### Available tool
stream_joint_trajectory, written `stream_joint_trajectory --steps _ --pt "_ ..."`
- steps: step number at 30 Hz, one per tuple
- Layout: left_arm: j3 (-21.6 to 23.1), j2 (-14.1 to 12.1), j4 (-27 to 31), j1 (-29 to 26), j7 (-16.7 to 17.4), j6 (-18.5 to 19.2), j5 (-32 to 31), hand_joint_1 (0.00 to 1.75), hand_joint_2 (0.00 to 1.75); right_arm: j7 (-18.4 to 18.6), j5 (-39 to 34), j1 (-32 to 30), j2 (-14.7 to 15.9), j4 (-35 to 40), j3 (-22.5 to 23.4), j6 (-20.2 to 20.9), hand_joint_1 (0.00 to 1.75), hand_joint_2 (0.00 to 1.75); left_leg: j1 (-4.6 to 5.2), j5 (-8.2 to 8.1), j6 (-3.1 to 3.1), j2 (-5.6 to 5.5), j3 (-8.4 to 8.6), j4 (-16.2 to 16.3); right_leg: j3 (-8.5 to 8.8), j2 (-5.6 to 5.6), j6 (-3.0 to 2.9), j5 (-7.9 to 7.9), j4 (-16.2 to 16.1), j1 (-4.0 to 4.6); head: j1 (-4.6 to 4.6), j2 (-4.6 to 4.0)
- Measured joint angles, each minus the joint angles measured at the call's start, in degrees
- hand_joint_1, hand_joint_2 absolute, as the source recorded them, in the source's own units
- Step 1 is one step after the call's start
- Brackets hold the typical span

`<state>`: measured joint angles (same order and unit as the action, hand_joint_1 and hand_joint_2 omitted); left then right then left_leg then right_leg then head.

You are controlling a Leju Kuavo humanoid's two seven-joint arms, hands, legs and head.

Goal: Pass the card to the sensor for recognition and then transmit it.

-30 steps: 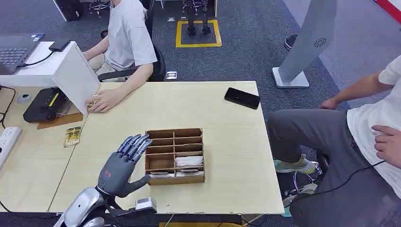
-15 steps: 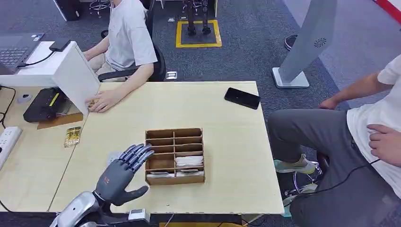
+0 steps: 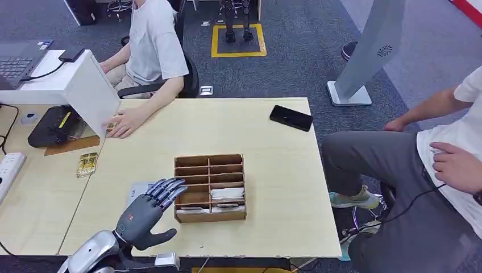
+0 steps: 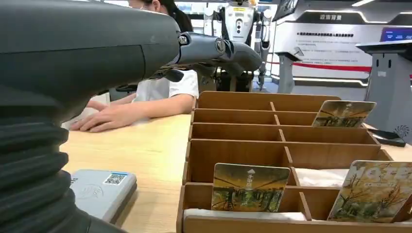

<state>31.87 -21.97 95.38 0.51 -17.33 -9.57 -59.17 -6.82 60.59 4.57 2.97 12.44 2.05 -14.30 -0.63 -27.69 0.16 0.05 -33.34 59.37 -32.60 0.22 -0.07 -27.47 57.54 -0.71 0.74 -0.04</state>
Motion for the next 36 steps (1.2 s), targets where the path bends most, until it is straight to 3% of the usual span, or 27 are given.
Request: stream_joint_trajectory --steps 8,12,15,22,36 --pt "0.9 0.0 -0.3 0.1 0.2 0.2 0.0 0.00 1.75 0.0 0.7 0.3 0.0 0.2 0.0 0.4 0.00 0.00 0.00 0.00 0.00 0.00 0.00 0.0 0.00 0.00 0.00 0.00 0.0 0.00 0.00 0.00" --pt "1.2 0.2 -0.8 0.3 2.0 -0.7 -2.1 0.00 1.75 0.0 1.2 0.5 0.0 0.3 0.0 1.1 0.00 0.00 0.00 0.00 0.00 0.00 0.01 0.0 0.00 0.00 0.00 0.00 0.0 0.00 0.00 0.00" --pt "1.4 2.1 -1.6 1.1 4.2 -2.4 -3.4 0.00 1.75 0.2 1.7 0.5 0.0 0.3 0.0 1.2 0.00 0.00 0.01 0.00 0.00 -0.04 -0.01 0.0 0.01 -0.04 0.00 0.00 0.0 -0.01 0.00 0.00" --pt "2.1 5.6 -3.0 2.7 4.8 -2.2 -3.5 0.00 1.75 0.2 2.0 0.7 0.0 0.5 0.0 1.2 0.00 0.00 0.01 0.00 0.00 -0.01 0.01 0.0 0.00 -0.01 0.01 0.02 0.0 -0.01 0.00 0.00" --pt "2.8 7.4 -5.2 2.9 5.3 -2.1 -2.8 0.00 1.75 0.2 2.2 0.8 -0.1 0.6 0.0 1.2 0.00 0.00 0.00 0.00 0.00 0.00 0.01 0.0 -0.01 0.00 0.00 0.01 0.0 0.00 -0.02 0.00"
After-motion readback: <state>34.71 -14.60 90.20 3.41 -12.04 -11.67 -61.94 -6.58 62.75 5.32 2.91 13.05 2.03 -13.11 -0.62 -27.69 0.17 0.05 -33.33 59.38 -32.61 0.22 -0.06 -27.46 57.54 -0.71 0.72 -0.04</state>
